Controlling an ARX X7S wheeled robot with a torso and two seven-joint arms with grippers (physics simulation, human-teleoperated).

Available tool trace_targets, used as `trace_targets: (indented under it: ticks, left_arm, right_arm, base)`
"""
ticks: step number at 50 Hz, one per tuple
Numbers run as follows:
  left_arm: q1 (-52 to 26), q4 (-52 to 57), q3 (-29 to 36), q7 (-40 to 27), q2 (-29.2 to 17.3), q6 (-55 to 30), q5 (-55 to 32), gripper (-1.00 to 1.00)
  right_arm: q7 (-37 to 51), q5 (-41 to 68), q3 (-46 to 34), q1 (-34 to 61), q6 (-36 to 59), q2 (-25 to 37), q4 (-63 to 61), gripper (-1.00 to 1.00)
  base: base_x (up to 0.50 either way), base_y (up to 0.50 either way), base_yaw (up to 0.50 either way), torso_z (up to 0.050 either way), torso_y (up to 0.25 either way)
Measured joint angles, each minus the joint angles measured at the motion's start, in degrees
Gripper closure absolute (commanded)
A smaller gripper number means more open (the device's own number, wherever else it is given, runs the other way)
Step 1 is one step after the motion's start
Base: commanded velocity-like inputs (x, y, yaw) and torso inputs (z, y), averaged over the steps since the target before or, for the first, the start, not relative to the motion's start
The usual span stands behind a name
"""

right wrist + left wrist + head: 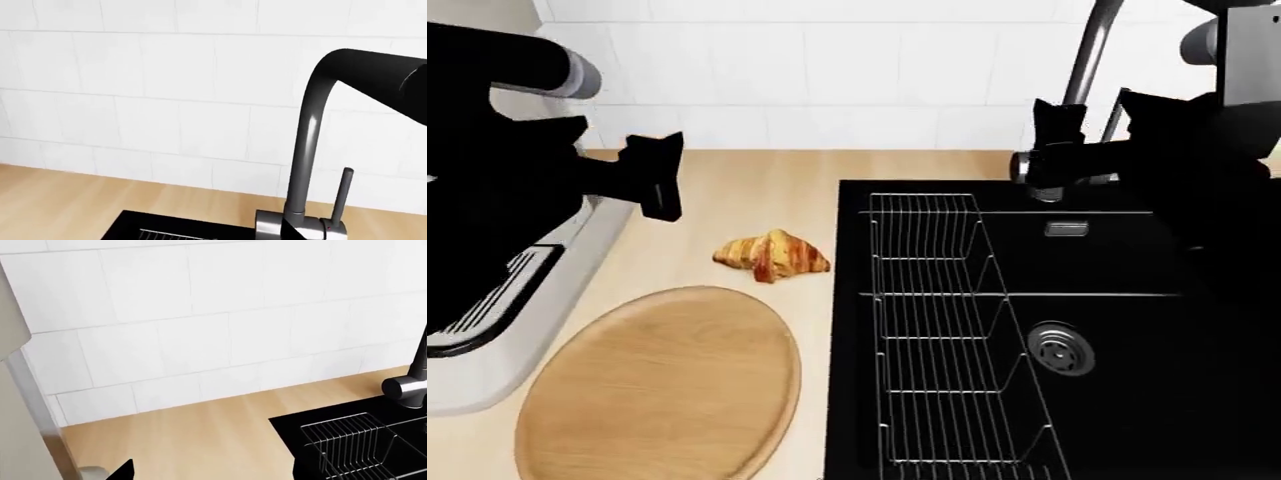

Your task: Place the pastries on the plates.

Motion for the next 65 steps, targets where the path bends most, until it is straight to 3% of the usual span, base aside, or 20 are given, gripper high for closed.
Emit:
trace_targets:
  ticks: [14,17,20,25,32,36,41,49,65]
  left_arm:
    - [-2.5,-2.7,3.3,1.1,2.7,-0.2,0.8,-1.0]
    - [-4.7,-5.1,6.8,3.9,3.9,-0.3,2.8,-1.0]
    - [-11.4,-11.1,15.7,12.4,5.3,-0.1,8.4,-1.0]
    - [-23.9,-26.9,34.5,32.7,10.4,4.1,20.2,-1.0]
    - [-34.7,-46.2,57.2,60.0,18.1,13.9,33.9,-1.0]
    - [-38.2,-54.9,67.3,72.5,21.5,19.3,39.9,-1.0]
    - [-40.9,-58.8,75.4,83.0,22.9,22.7,44.1,-1.0]
    - [-41.9,-60.5,81.2,91.5,24.6,24.8,46.2,-1.0]
    - [-35.9,-76.3,84.6,95.9,33.9,32.5,48.8,-1.0]
  right_arm:
    - [-0.8,-2.6,-3.0,1.2,-1.4,0.2,1.8,-1.0]
    - [-0.4,-2.1,-2.9,1.9,-0.9,-0.1,2.3,-1.0]
    - [0.0,-1.6,-2.7,2.6,-0.3,-0.4,2.8,-1.0]
    - [0.6,-0.8,-2.6,3.6,0.6,-0.8,3.3,-1.0]
    - [1.3,0.0,-2.8,5.0,1.7,-1.3,3.9,-1.0]
    - [1.5,0.5,-2.8,5.5,2.2,-1.5,4.1,-1.0]
    - [1.6,0.8,-3.2,6.3,2.6,-1.7,4.6,-1.0]
    - [1.3,0.9,-4.1,6.6,2.9,-2.0,5.3,-1.0]
    - [1.5,1.7,-3.9,4.7,2.3,-1.8,4.9,-1.0]
  base:
    - [0.12,0.01,0.0,0.0,0.0]
    - [0.0,0.0,0.0,0.0,0.0]
    - [0.0,0.0,0.0,0.0,0.0]
    - [0.0,0.0,0.0,0.0,0.0]
    - [0.0,0.0,0.0,0.0,0.0]
    - [0.0,0.0,0.0,0.0,0.0]
    - [0.0,0.0,0.0,0.0,0.0]
    - [0.0,0.0,0.0,0.0,0.0]
    - [0.0,0.0,0.0,0.0,0.0]
